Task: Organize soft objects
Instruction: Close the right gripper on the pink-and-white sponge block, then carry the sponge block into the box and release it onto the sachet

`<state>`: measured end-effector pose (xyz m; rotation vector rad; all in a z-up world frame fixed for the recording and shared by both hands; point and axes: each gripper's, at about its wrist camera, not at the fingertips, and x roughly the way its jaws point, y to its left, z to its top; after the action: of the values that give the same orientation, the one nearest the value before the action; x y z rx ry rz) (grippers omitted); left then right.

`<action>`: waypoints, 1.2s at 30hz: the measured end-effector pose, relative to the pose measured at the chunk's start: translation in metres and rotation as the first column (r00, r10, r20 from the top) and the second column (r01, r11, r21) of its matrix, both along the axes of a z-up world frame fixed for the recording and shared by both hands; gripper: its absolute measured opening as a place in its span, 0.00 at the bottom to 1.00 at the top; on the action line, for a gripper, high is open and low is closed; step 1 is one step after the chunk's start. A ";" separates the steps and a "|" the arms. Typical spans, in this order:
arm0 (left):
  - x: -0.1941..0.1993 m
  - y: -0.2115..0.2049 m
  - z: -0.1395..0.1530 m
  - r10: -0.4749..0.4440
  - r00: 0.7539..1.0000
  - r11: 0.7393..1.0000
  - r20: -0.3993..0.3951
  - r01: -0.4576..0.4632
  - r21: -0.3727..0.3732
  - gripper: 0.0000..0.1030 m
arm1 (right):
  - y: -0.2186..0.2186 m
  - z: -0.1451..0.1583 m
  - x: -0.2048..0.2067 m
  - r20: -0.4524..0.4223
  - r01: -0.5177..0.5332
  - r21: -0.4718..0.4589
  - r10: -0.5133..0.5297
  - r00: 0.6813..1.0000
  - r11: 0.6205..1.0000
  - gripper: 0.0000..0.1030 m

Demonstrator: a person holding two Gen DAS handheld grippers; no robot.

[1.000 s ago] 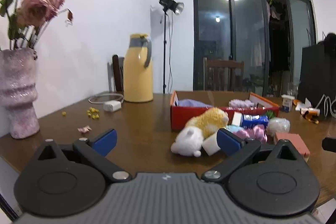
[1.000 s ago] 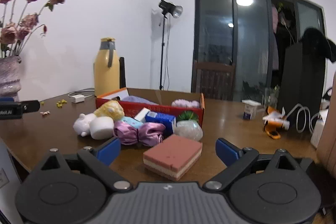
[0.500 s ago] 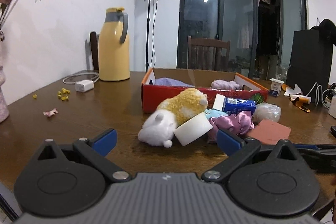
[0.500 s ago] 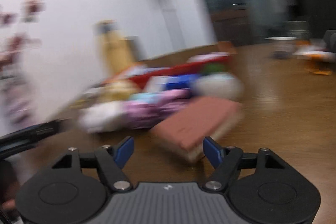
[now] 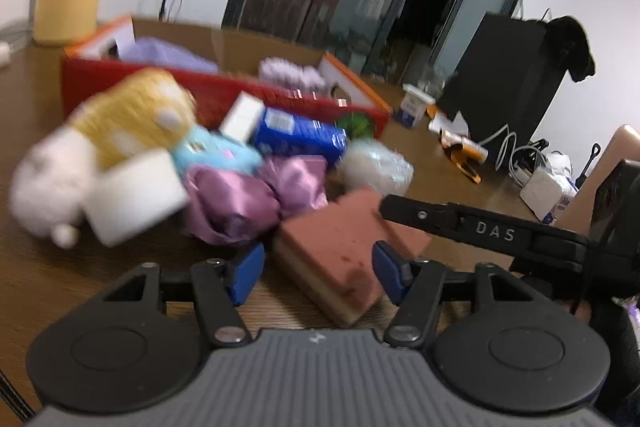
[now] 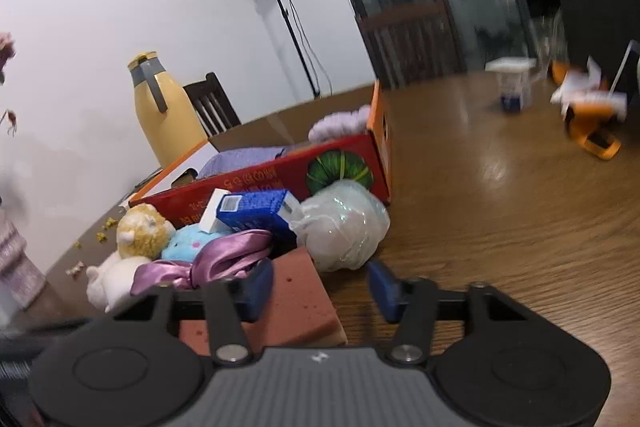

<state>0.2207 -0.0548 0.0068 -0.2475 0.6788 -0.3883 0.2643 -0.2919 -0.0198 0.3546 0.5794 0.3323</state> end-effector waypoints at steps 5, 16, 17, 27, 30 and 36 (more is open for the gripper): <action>-0.011 0.015 -0.002 -0.006 0.999 0.999 -0.049 0.003 -0.055 0.47 | 0.005 -0.004 -0.030 -0.012 -0.052 0.057 0.053 0.999 0.997 0.26; -0.067 0.067 0.010 0.045 0.997 0.998 -0.056 -0.048 -0.049 0.54 | 0.039 0.005 -0.119 0.031 -0.177 0.050 0.175 0.984 0.983 0.31; -0.070 0.068 0.011 0.053 0.998 0.998 -0.046 -0.055 -0.040 0.54 | 0.039 0.007 -0.119 0.034 -0.166 0.046 0.165 0.986 0.985 0.32; -0.080 0.070 0.004 0.003 0.999 0.997 -0.044 -0.007 -0.074 0.35 | 0.051 0.002 -0.109 -0.002 -0.149 0.049 0.149 0.989 0.988 0.33; -0.078 0.071 0.003 0.000 0.999 0.997 -0.040 -0.003 -0.078 0.33 | 0.050 0.000 -0.107 -0.005 -0.148 0.058 0.149 0.989 0.987 0.33; -0.071 0.071 0.021 -0.007 1.000 0.997 0.026 0.009 -0.070 0.31 | 0.051 0.011 -0.097 0.006 -0.144 0.077 0.144 0.990 0.987 0.31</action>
<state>0.1499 0.0159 0.0282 -0.3065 0.6419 -0.4227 0.1668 -0.2410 -0.0084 0.3885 0.5939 0.4946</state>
